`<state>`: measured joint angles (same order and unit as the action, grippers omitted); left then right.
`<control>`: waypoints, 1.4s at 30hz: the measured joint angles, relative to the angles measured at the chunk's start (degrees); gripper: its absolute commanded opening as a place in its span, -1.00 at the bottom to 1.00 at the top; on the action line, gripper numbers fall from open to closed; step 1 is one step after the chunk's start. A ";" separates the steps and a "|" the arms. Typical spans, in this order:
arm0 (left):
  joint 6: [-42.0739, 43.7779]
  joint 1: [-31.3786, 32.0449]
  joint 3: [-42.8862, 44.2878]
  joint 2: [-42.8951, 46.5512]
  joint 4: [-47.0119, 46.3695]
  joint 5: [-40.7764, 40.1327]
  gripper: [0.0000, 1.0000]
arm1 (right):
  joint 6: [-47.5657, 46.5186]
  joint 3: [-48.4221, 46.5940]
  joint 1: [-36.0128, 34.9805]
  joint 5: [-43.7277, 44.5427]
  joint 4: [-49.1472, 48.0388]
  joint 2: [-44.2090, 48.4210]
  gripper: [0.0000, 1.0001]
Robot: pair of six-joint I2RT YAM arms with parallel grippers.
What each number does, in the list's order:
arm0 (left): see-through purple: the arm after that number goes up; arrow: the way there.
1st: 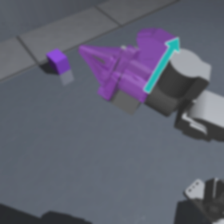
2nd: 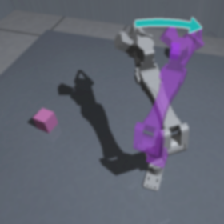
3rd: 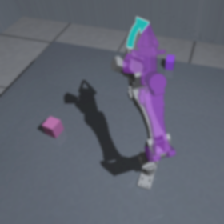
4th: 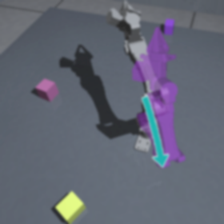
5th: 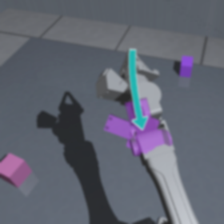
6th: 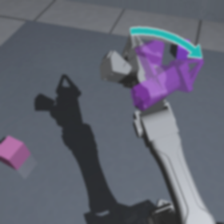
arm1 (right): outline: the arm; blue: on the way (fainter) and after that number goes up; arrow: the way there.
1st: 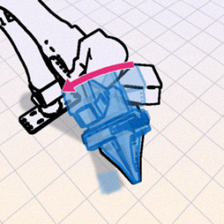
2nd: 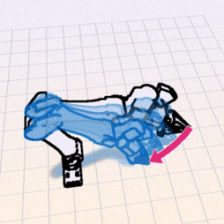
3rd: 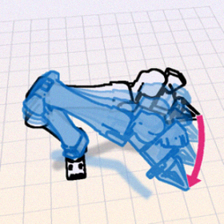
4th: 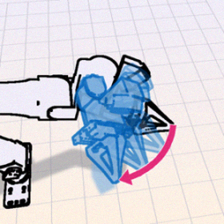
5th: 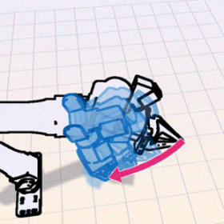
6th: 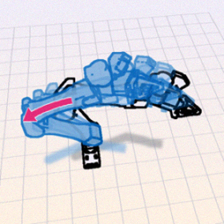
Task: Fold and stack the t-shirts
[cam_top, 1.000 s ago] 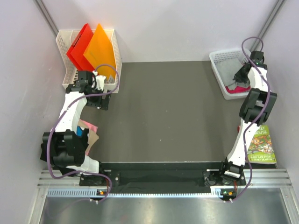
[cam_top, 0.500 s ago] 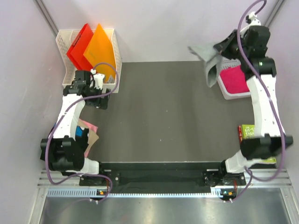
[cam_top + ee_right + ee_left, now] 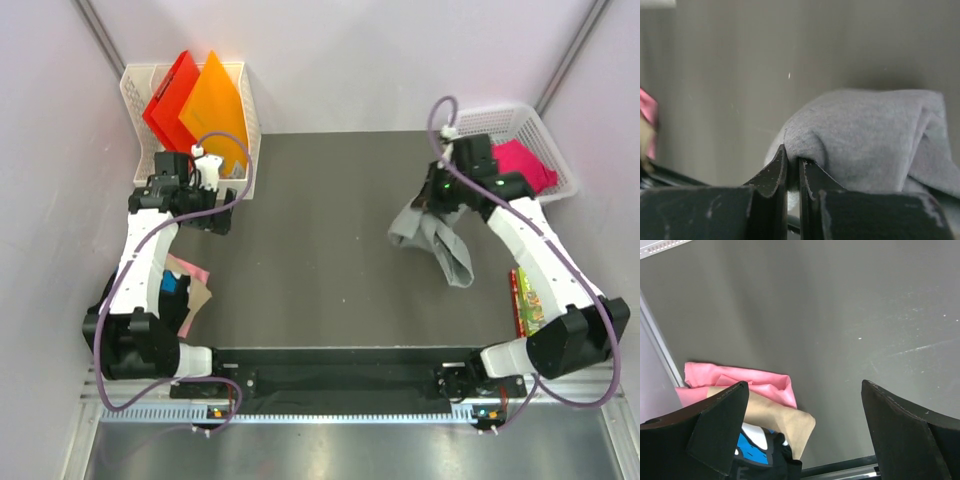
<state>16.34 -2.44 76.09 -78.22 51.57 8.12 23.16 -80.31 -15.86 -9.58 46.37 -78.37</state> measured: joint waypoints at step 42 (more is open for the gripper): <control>-0.79 0.00 8.33 -4.85 5.07 3.98 0.98 | -9.75 -16.76 -28.24 -5.70 7.26 -26.82 -0.99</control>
<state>15.55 -2.44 84.42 -83.07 56.64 12.10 13.41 -97.08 -44.10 -15.29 53.63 -105.19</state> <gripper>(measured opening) 0.990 0.030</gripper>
